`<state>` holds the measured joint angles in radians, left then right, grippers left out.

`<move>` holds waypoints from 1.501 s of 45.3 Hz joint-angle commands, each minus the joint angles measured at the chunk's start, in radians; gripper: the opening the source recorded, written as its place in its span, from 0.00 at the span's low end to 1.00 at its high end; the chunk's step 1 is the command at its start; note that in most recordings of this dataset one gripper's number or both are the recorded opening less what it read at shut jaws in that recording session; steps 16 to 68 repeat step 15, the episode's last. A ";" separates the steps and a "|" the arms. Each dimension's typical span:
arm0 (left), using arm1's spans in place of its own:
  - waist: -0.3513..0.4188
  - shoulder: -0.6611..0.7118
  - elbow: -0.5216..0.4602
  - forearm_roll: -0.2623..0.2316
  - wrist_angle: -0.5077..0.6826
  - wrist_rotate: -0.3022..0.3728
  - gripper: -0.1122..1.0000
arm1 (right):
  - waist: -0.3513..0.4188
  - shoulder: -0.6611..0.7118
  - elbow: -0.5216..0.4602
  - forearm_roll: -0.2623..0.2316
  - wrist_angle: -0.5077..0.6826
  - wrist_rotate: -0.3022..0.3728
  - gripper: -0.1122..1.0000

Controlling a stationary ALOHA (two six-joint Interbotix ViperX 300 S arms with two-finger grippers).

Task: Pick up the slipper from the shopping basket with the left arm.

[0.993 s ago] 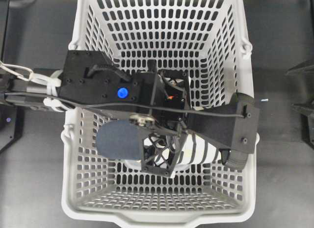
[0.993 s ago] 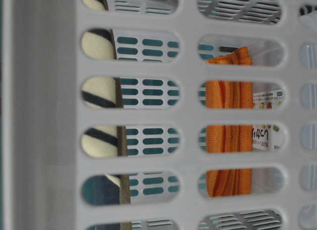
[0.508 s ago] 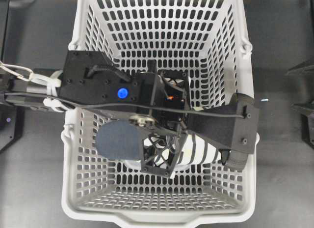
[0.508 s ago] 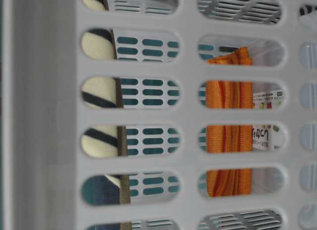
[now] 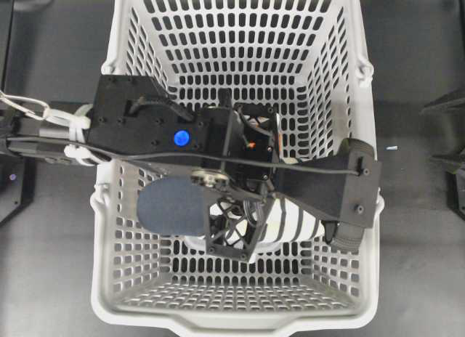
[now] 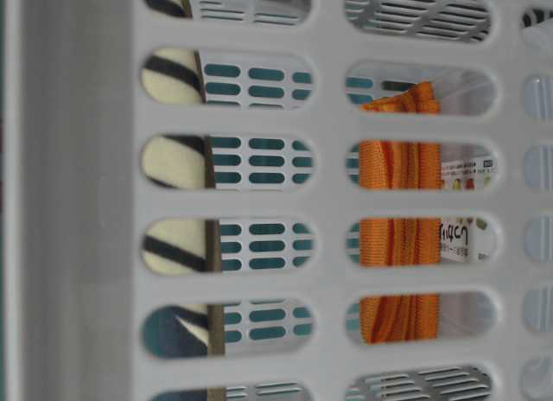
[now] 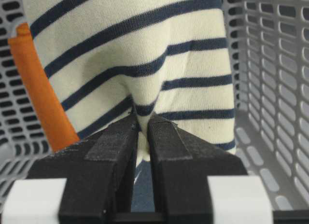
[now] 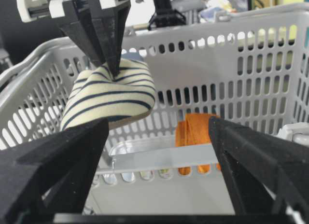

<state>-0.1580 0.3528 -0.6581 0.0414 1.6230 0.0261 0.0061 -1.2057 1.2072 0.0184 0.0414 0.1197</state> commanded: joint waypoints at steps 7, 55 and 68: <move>-0.005 -0.017 -0.008 0.003 0.002 0.000 0.16 | 0.002 0.008 -0.006 0.002 -0.005 -0.003 0.82; -0.003 -0.017 -0.005 0.003 0.002 0.002 0.16 | 0.000 0.006 -0.002 0.003 -0.005 -0.008 0.82; -0.003 -0.017 -0.005 0.003 0.002 0.002 0.16 | 0.000 0.006 -0.002 0.003 -0.005 -0.008 0.82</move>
